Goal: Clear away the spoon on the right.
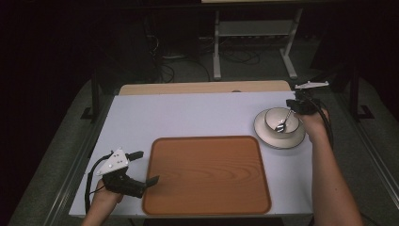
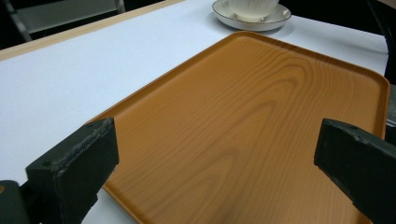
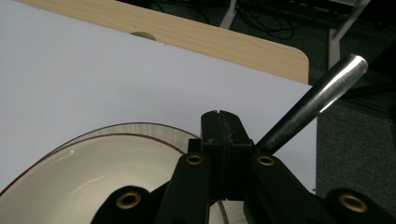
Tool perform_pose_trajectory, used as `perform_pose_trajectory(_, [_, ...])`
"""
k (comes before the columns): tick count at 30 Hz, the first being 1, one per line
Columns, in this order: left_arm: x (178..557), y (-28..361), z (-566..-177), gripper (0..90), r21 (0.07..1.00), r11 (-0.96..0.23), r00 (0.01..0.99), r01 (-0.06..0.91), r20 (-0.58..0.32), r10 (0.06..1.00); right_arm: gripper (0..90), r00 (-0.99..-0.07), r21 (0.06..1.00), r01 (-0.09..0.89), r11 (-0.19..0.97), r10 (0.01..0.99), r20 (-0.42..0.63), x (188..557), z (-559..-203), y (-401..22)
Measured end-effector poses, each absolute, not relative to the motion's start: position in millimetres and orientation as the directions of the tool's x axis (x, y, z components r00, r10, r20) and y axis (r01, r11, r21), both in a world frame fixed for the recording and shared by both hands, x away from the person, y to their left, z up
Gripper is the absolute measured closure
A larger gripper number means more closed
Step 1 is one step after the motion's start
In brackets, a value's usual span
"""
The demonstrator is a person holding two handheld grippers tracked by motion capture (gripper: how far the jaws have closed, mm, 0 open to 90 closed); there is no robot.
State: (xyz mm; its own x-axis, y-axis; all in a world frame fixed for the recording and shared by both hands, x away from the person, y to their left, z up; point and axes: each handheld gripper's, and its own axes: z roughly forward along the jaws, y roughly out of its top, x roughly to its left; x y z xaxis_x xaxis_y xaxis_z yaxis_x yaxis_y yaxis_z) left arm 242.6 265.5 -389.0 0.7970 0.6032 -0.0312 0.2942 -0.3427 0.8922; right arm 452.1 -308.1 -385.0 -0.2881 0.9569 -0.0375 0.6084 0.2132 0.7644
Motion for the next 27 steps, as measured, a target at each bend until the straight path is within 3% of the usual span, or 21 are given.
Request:
perform_pose_trajectory(24, [241.3, 264.2, -388.2, 0.0, 0.892, -0.349, 0.804, 0.287, -0.026, 0.593, 88.8, -0.246, 0.735, 0.642, 0.217, 0.967, -0.071, 415.2, -384.6, -327.7])
perform_pose_trajectory(27, [241.3, 264.1, -388.3, 0.0, 0.892, -0.350, 0.806, 0.286, -0.026, 0.592, 79.9, -0.250, 0.755, 0.620, 0.211, 0.966, -0.065, 407.7, -383.6, -328.0])
